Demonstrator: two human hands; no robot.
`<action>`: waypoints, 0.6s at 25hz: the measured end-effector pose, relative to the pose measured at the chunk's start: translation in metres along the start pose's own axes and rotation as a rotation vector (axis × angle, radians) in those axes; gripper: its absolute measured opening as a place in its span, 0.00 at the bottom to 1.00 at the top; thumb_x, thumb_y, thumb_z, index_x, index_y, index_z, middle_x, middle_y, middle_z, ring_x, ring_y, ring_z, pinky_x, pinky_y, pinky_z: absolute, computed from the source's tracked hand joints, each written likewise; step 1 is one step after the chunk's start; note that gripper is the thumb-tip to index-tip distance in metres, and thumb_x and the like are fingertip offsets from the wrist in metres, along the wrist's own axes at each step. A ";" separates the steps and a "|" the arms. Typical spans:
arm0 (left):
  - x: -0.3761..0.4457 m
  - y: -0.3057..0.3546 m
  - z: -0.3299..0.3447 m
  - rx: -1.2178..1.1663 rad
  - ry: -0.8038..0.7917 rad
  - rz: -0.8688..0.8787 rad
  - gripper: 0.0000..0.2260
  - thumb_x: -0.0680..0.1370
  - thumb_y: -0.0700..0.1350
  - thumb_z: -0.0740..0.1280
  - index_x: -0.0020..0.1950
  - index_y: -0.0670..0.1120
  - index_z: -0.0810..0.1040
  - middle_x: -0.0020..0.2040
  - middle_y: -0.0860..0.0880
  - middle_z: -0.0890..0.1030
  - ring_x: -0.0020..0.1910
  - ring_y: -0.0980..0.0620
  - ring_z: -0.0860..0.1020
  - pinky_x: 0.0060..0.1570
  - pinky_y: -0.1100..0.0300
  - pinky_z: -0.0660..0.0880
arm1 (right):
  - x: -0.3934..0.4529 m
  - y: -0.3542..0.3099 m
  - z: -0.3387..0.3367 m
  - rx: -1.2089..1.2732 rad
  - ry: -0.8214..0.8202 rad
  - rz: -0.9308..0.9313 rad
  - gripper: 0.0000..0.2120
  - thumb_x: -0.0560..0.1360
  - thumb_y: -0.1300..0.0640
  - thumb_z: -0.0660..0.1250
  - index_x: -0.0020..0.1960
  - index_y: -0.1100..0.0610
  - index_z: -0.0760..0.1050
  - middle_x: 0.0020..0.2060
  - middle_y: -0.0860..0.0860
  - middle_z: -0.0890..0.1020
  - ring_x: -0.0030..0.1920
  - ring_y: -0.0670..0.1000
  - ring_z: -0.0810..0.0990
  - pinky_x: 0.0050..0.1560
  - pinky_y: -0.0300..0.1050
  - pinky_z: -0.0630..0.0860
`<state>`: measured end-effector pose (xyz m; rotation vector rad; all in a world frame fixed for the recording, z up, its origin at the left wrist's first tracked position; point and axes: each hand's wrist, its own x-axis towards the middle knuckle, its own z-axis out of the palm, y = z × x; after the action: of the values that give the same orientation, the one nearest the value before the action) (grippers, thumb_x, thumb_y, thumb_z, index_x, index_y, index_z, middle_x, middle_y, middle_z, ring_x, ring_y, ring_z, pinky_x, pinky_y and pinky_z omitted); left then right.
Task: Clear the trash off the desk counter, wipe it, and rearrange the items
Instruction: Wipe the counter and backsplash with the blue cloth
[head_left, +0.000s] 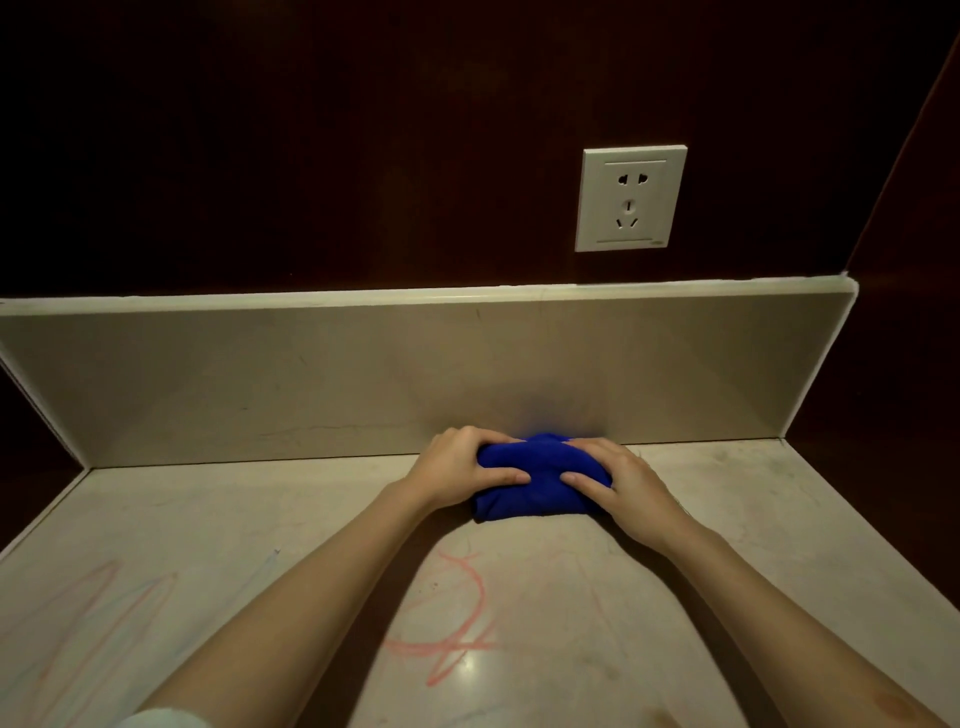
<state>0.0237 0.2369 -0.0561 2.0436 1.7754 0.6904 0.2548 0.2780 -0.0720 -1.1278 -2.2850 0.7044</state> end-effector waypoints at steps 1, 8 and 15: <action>0.002 0.000 -0.001 0.005 -0.003 0.001 0.20 0.70 0.63 0.71 0.59 0.56 0.81 0.54 0.57 0.83 0.52 0.57 0.80 0.53 0.59 0.75 | 0.001 0.000 0.000 0.011 0.008 -0.002 0.16 0.78 0.49 0.63 0.65 0.47 0.72 0.60 0.41 0.76 0.58 0.42 0.73 0.60 0.41 0.71; 0.000 0.003 -0.007 0.012 -0.083 -0.020 0.22 0.69 0.63 0.72 0.60 0.56 0.80 0.54 0.56 0.83 0.53 0.55 0.79 0.54 0.59 0.74 | -0.003 -0.007 -0.001 0.049 0.056 0.041 0.17 0.75 0.50 0.67 0.64 0.49 0.75 0.59 0.45 0.79 0.57 0.46 0.76 0.61 0.49 0.73; -0.041 0.013 -0.005 -0.079 -0.106 -0.021 0.19 0.68 0.62 0.73 0.55 0.58 0.82 0.49 0.58 0.84 0.49 0.57 0.80 0.52 0.56 0.76 | -0.046 -0.024 0.006 0.062 0.036 0.059 0.19 0.76 0.47 0.66 0.65 0.48 0.75 0.60 0.44 0.79 0.59 0.46 0.75 0.63 0.51 0.73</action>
<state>0.0271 0.1937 -0.0503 1.9695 1.6812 0.6232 0.2624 0.2259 -0.0706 -1.1736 -2.1928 0.7664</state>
